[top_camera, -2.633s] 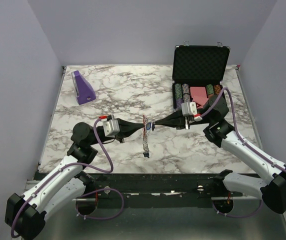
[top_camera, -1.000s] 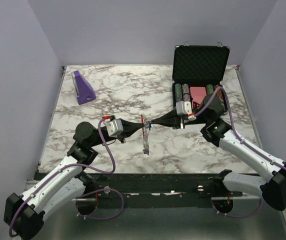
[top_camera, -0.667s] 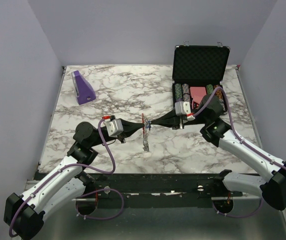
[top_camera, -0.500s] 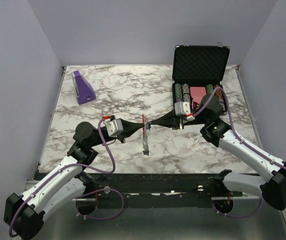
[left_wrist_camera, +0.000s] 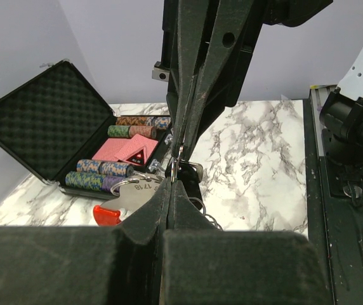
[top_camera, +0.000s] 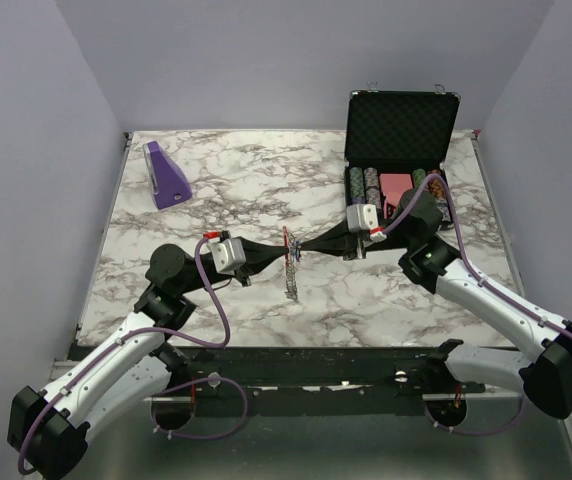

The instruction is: Put the keys on the keyring

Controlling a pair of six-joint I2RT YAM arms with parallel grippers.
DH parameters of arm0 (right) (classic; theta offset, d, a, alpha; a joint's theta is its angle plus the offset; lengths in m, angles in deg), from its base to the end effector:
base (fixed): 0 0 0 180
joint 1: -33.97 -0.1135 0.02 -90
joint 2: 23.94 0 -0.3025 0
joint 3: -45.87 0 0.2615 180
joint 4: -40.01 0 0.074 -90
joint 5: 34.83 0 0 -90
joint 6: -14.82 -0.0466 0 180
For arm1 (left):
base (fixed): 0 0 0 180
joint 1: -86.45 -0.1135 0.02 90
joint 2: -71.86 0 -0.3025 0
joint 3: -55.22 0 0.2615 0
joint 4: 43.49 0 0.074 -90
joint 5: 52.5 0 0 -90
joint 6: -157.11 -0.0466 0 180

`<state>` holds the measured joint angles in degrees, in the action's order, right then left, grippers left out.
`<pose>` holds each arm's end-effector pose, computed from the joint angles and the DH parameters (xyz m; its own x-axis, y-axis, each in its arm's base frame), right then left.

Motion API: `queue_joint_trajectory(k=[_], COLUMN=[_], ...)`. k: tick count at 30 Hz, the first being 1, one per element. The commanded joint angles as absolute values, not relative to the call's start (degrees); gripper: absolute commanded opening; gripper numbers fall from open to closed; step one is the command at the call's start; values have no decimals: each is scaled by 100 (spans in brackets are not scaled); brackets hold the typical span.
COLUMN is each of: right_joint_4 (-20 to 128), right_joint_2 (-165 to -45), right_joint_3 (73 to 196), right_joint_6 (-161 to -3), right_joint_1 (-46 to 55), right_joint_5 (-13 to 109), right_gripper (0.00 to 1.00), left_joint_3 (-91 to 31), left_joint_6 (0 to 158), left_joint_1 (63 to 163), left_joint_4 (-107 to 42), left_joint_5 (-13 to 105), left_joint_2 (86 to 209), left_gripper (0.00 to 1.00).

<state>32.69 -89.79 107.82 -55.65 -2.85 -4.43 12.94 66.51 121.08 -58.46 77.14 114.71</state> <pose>0.1797 0.1847 0.3776 0.3768 0.0708 -0.9236 -0.9194 -0.0926 -0.3822 0.1198 -0.1189 0.3440 0.2145 -0.1384 -0.9669 0.9439 0.2840 0.1688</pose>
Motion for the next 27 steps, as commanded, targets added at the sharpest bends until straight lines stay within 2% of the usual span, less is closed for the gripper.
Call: queue_joint_trajectory(k=[1, 27], right_joint_4=[3297, 3578], right_joint_2=[-9012, -8898], right_joint_3=[10941, 11090], right_joint_6=[-5505, -5242], right_joint_1=[-338, -329], right_joint_5=[-328, -196], right_gripper=[0, 0], left_joint_3=[1199, 1146], left_joint_6=[6685, 6553], left_joint_1=[12134, 12143], left_joint_4=[-6152, -5871], left_joint_5=[7802, 7679], left_joint_2=[11405, 11335], left_gripper=[0, 0])
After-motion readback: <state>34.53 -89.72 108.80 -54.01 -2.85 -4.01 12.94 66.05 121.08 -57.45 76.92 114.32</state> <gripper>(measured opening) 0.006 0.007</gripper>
